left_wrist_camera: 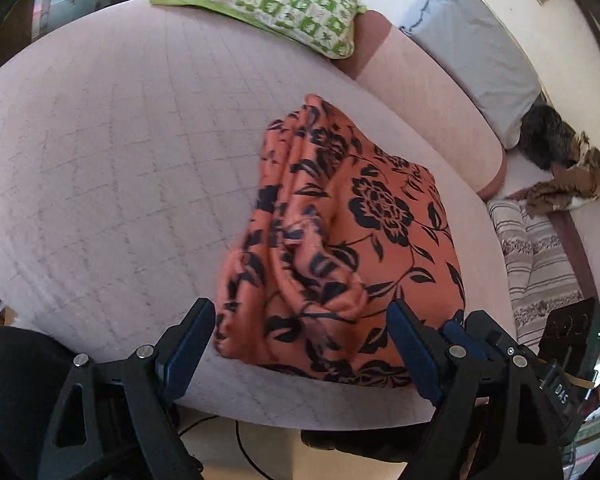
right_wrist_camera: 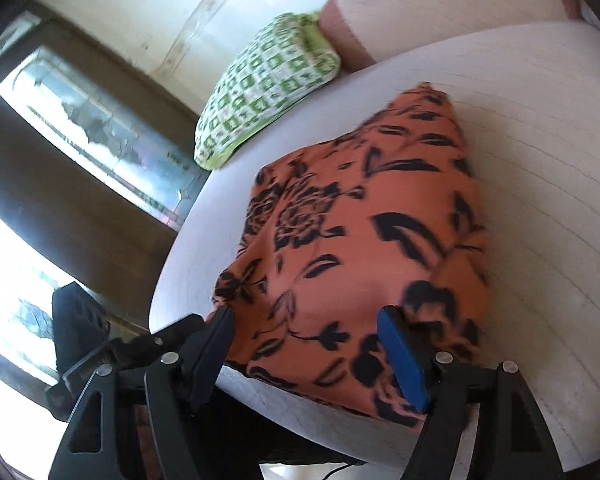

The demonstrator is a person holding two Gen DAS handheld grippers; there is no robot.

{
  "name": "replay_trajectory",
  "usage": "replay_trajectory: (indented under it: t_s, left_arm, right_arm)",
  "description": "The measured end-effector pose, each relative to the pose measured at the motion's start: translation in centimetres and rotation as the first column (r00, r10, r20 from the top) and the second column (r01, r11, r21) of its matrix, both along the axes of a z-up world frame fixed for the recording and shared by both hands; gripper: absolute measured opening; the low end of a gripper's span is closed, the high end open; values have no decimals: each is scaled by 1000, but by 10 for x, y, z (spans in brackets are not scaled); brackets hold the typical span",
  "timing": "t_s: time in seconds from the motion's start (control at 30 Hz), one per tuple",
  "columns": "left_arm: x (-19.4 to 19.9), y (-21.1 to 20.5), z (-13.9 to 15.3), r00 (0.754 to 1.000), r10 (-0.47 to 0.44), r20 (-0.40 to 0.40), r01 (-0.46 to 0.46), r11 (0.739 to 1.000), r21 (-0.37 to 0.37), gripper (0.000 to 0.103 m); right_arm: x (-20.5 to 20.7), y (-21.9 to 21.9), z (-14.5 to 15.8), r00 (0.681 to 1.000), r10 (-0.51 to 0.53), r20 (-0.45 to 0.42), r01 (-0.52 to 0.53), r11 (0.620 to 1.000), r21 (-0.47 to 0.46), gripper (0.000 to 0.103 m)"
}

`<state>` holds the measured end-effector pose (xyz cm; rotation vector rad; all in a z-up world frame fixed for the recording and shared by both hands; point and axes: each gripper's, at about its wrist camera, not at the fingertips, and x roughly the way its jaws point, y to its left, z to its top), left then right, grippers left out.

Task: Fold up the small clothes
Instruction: 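Grasp the folded shirt edge with the left gripper and lift it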

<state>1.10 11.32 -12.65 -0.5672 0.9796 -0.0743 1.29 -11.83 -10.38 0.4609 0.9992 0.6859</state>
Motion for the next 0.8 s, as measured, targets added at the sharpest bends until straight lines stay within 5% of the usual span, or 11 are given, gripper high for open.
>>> replay_trajectory:
  t_s: [0.13, 0.17, 0.2, 0.3, 0.4, 0.5, 0.8]
  left_arm:
    - [14, -6, -8, 998, 3, -59, -2, 1000, 22, 58]
    - [15, -6, -8, 998, 12, -60, -10, 999, 33, 45]
    - [17, -6, -7, 998, 15, -58, -13, 999, 41, 30]
    - [7, -5, 6, 999, 45, 0, -45, 996, 82, 14]
    - [-14, -7, 20, 993, 82, 81, -93, 986, 138, 12]
    - [-8, -4, -23, 994, 91, -57, -85, 991, 108, 12]
    - [-4, 0, -19, 997, 49, -54, -44, 994, 101, 16]
  right_arm:
    - [-5, 2, -1, 1000, 18, 15, -18, 1000, 4, 76]
    - [-5, 1, -1, 1000, 22, 15, -23, 1000, 9, 76]
    - [-8, -2, -1, 1000, 23, 13, -23, 1000, 14, 76]
    - [4, 1, -10, 1000, 22, -5, -21, 999, 36, 76]
    - [3, 1, -11, 1000, 32, -1, -31, 999, 44, 76]
    - [6, 5, -17, 999, 41, -23, -40, 999, 24, 76]
    - [21, -9, 3, 1000, 4, -3, -4, 999, 34, 79]
